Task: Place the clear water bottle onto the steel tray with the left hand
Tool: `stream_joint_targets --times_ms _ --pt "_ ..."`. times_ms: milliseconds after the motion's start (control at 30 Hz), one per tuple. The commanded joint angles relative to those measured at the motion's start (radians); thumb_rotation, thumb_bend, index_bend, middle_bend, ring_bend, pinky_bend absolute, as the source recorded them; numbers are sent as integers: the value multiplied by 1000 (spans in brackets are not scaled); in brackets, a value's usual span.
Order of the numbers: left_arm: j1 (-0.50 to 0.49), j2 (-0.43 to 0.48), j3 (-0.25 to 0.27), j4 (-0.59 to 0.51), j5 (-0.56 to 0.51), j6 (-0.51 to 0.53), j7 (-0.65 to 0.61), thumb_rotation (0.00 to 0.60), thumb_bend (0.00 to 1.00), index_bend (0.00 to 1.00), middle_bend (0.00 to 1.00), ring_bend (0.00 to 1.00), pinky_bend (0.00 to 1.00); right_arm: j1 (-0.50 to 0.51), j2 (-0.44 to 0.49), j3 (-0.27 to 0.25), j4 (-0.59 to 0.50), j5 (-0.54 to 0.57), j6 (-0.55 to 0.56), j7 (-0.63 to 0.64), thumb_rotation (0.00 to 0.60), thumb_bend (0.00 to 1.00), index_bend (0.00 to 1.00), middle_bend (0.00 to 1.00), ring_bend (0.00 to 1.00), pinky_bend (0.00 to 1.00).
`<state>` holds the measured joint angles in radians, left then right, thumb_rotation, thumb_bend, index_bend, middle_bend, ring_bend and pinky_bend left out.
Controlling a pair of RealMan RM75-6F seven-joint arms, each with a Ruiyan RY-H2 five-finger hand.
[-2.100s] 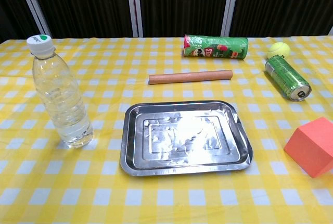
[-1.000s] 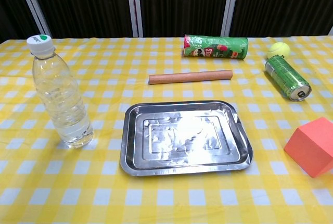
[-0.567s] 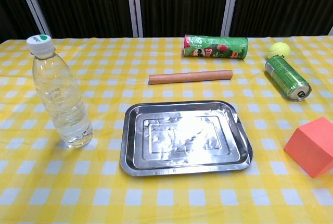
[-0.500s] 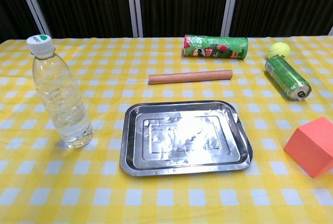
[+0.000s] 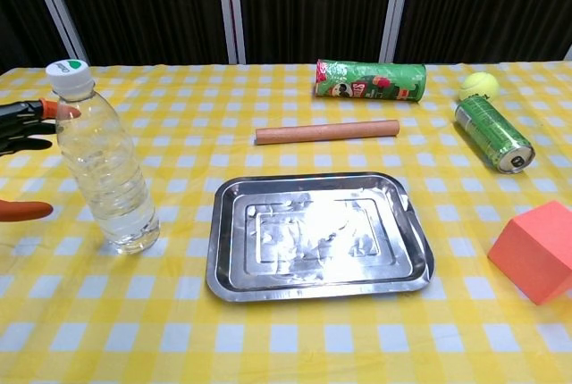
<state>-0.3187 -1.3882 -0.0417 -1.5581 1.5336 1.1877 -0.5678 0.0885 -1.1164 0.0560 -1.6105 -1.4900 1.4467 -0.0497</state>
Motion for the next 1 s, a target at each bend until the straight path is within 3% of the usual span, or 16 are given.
stream_joint_targets --times_ms 33,267,433,567,667,1000 --pt "-15 -25 -3 7 -15 -23 -3 600 153 119 7 0 0 -1 2 -1 -2 -2 1 3 600 183 0 18 0 0" --pt "-42 -84 -21 40 -42 -44 -1 600 152 116 15 0 0 -1 5 0 -5 -1 2 9 600 183 0 18 0 0" --pt "-64 -129 -38 76 -66 -65 4 600 153 122 101 0 0 0 6 0 -6 3 -4 8 600 184 0 18 0 0" --pt "-73 -168 -47 109 -81 -67 18 600 191 219 185 0 0 -1 9 1 -6 2 -1 14 600 183 0 18 0 0" --pt "-74 -198 -52 130 -83 -50 39 600 282 338 285 0 0 -2 10 0 -5 2 -2 19 600 183 0 18 0 0" --pt "-68 -203 -63 123 -98 -21 45 600 348 508 426 12 8 -3 13 -2 -10 -2 0 25 600 184 0 18 0 0"
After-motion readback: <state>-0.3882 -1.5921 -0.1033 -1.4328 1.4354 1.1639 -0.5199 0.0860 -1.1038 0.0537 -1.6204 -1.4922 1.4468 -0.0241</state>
